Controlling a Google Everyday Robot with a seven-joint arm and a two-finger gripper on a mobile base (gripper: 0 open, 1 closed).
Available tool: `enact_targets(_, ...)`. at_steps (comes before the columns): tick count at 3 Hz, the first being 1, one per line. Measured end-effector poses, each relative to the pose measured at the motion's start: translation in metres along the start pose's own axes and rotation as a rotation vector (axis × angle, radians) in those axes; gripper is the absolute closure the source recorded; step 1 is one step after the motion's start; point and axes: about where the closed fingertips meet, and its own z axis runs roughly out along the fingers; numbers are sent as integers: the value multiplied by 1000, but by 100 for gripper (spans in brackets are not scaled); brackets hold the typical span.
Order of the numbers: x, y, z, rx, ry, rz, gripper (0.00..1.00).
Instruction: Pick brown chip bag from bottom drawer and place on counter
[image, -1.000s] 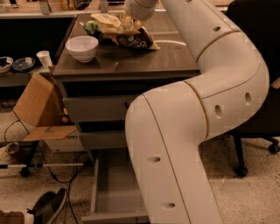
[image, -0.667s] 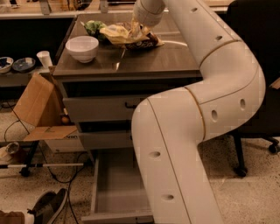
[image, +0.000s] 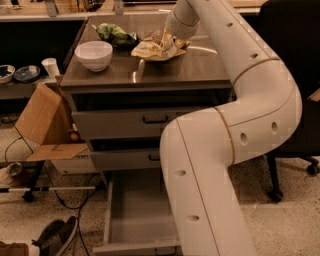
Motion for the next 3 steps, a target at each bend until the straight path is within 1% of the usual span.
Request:
enact_targets(1, -5, -20, 8, 28, -5, 58, 100)
enact_targets(2, -11, -32, 7, 49, -19, 104, 85)
enact_targets(3, -19, -40, -2, 63, -48, 133, 62)
